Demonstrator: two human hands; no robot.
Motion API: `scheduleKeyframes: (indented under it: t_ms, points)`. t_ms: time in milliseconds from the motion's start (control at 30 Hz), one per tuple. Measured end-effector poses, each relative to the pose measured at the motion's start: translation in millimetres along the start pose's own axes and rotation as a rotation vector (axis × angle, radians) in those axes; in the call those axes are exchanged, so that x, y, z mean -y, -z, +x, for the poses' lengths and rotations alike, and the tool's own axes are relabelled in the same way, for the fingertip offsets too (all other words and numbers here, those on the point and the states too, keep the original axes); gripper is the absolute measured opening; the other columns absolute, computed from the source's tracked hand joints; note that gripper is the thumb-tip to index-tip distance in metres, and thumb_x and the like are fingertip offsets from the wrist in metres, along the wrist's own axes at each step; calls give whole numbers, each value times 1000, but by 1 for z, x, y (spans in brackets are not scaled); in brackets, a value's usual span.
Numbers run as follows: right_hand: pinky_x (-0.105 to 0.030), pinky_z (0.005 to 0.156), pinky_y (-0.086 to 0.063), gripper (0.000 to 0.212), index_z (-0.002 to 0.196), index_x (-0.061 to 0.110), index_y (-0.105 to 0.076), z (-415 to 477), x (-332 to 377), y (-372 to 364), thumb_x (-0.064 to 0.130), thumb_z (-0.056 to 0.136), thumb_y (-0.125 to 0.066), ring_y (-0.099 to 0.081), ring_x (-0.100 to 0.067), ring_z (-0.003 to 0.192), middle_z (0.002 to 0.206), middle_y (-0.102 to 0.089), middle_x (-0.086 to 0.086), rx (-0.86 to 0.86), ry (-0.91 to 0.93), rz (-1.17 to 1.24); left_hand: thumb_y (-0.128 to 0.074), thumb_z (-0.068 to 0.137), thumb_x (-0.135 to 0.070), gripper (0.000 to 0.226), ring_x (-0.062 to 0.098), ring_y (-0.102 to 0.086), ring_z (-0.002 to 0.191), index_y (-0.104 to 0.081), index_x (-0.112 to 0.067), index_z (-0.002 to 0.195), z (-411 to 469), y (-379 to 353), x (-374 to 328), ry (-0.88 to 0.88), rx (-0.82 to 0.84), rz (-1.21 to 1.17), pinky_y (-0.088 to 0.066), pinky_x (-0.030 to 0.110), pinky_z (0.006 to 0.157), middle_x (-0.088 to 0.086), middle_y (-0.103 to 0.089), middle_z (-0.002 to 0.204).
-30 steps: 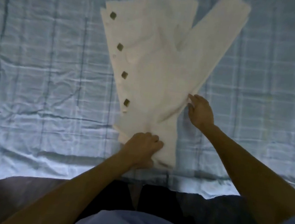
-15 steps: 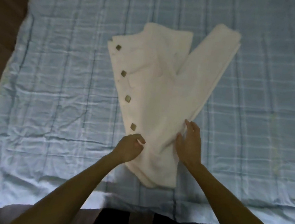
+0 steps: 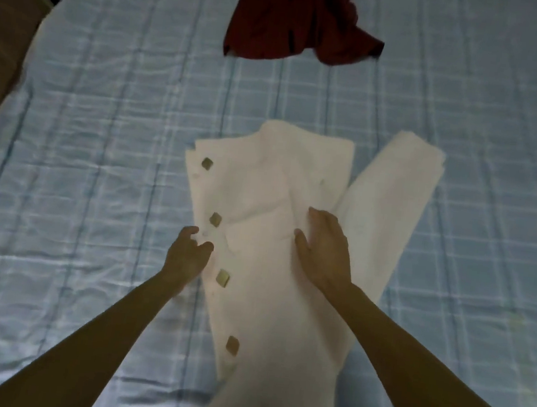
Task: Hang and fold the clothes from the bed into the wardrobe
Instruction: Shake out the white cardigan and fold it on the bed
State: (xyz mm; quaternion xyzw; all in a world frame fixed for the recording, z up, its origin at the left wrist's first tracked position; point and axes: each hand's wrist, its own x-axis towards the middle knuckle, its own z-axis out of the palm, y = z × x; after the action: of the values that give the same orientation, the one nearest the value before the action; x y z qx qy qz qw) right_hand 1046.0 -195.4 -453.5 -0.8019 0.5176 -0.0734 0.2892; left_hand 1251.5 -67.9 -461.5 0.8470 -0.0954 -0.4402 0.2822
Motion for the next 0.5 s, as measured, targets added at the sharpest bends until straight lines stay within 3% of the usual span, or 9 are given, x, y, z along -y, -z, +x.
scheduleKeyframes:
  t_ms: [133,200,233,300,367,433,500]
  points:
    - [-41,108,-34,85,149,16,-19,77,22,-21,54,84,-59,-35,-27,135,151,-29,-10,52,-202,73,-68,81,-35,78,32,-54,113,-24,-15,143,60,-9,-22,8,-37,-59,-50,45,92,12,-50,134]
    - [-41,104,-38,98,150,18,-12,109,31,-28,54,78,-67,-38,-28,133,151,-28,-9,87,-343,156,-68,70,-44,87,35,-57,110,-24,-18,141,85,-15,-29,26,-94,-88,-51,52,90,13,-53,130]
    - [-39,101,-39,96,149,17,-15,122,32,-31,48,77,-70,-43,-29,129,147,-36,-9,106,-398,169,-68,67,-49,89,37,-57,109,-25,-21,139,97,-17,-32,35,-139,-106,-51,54,89,14,-53,129]
    - [-34,89,-47,65,136,13,-45,139,32,-30,29,77,-69,-59,-29,110,123,-60,-9,142,-437,250,-68,64,-57,94,40,-54,113,-23,-27,140,112,-18,-37,80,-221,-183,-49,58,88,14,-50,131]
    - [-31,67,-52,23,95,14,-70,141,31,-18,10,73,-63,-66,-25,78,84,-70,-7,166,-455,546,-67,64,-62,96,40,-52,116,-22,-28,141,115,-17,-44,113,-269,-212,-48,57,90,13,-47,134]
    - [-30,59,-51,19,79,11,-70,132,28,1,0,67,-59,-62,-25,62,68,-66,-9,247,-507,836,-66,79,-51,82,35,-50,120,-26,-20,144,112,-16,-47,61,-283,-195,-46,46,95,12,-45,139]
    - [-34,63,-52,29,85,6,-69,123,17,17,3,58,-58,-62,-29,63,71,-66,-15,338,-606,1086,-63,87,-39,62,27,-54,113,-38,-15,138,110,-17,-54,-6,-267,-210,-45,33,87,11,-51,134]
